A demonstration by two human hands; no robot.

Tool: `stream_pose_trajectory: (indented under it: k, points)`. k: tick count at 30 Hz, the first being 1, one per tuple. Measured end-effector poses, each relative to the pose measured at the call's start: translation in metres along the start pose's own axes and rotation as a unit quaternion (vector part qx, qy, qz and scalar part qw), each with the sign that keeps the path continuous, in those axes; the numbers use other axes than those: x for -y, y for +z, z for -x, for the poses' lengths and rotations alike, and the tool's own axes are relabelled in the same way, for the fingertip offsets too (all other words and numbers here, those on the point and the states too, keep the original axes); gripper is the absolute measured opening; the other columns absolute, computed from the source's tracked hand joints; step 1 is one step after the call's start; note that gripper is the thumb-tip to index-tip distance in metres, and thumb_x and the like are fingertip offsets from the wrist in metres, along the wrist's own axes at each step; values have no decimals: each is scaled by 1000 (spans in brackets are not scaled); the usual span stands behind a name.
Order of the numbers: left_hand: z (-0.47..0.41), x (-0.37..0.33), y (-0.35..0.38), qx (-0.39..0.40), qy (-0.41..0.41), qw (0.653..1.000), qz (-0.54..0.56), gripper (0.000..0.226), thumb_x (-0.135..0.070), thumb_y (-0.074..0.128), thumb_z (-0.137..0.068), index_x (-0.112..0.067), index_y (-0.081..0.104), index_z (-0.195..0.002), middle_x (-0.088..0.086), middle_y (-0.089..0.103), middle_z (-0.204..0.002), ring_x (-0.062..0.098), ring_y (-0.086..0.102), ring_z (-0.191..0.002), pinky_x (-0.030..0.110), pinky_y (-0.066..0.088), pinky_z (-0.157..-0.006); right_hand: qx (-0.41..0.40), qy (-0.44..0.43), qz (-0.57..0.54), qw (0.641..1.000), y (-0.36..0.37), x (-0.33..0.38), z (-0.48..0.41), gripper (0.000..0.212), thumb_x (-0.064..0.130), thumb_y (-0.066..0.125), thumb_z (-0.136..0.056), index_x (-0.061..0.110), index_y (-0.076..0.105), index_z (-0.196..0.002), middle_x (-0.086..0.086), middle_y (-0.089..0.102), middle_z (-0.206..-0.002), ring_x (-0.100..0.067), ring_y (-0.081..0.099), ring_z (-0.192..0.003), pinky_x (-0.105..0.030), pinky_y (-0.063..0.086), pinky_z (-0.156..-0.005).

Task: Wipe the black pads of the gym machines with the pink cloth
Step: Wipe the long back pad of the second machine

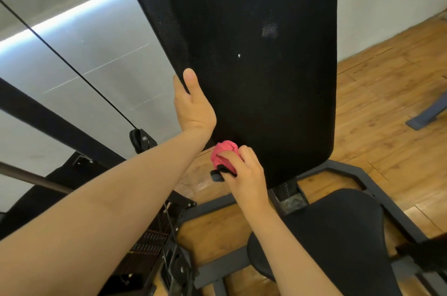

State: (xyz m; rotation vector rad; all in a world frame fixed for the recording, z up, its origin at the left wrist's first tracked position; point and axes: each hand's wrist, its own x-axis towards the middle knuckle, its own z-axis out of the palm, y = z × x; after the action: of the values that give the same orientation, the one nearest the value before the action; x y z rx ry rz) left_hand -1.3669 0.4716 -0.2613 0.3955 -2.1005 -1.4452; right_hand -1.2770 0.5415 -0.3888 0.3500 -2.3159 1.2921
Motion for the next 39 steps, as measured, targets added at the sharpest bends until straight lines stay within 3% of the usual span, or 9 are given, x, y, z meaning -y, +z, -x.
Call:
stream_pose_trajectory:
  k: [3,10,14,18,20,24,28,33,39]
  points:
    - [0,1,0,2,7,1000,-5,61,-48,17,-101,-14,26,-151,3,37,-152,19,30,-141,36,21,-119,23,21,-15,999,2,-18,18,53,9,84,-66,23,57,-109,-3,56,-95,-18,56,-87,-25,52,-67]
    - [2,-3,-1,-8,-18,999,-26,63,-50,16,-101,-14,26,-151,2,36,-153,19,28,-142,35,19,-118,157,219,-52,962,-17,-57,66,11,24,72,-85,29,66,-92,3,58,-93,-13,61,-85,-27,55,-70]
    - [10,-15,-2,-25,-68,996,-47,67,-58,15,-97,-18,31,-149,1,42,-148,19,35,-139,38,24,-116,124,224,-101,961,-45,-48,58,13,22,70,-86,26,67,-98,5,56,-96,-4,57,-89,-15,50,-73]
    - [27,-32,-2,-43,-132,989,-49,65,-62,16,-96,-21,40,-141,-8,52,-131,13,44,-125,35,33,-106,105,263,-212,935,-71,-28,43,26,20,67,-89,44,59,-91,4,60,-100,5,56,-93,-4,42,-76]
    - [51,-25,3,-64,-193,979,-23,56,-64,24,-95,-23,46,-125,-9,55,-113,14,50,-112,31,36,-92,103,284,-254,919,-79,-21,35,25,22,64,-91,47,59,-91,4,62,-103,5,57,-94,-5,42,-77]
    - [118,6,16,-86,-302,949,-35,65,-66,47,-87,-13,49,-125,5,59,-117,23,56,-112,38,42,-97,113,291,-322,894,-87,-11,20,18,22,56,-96,35,67,-103,5,60,-115,-1,59,-105,-17,46,-89]
    - [171,33,8,1,-388,917,95,45,-53,63,-85,-20,58,-115,-1,64,-111,19,60,-107,41,48,-98,157,329,-341,866,-81,-5,24,23,25,52,-98,40,68,-100,11,61,-115,-3,59,-108,-20,51,-83]
    - [189,53,-15,-3,-313,943,116,26,-30,64,-90,-25,64,-115,-4,69,-109,12,64,-103,33,53,-90,171,276,-320,890,-83,1,29,28,9,61,-92,22,49,-115,6,62,-104,0,62,-95,-21,52,-78]
    - [169,56,-23,-74,-208,969,106,20,-28,54,-96,-17,68,-104,-1,71,-95,11,67,-90,21,54,-76,179,212,-281,919,-65,19,17,47,19,58,-95,37,45,-136,15,52,-128,8,51,-113,-5,43,-86]
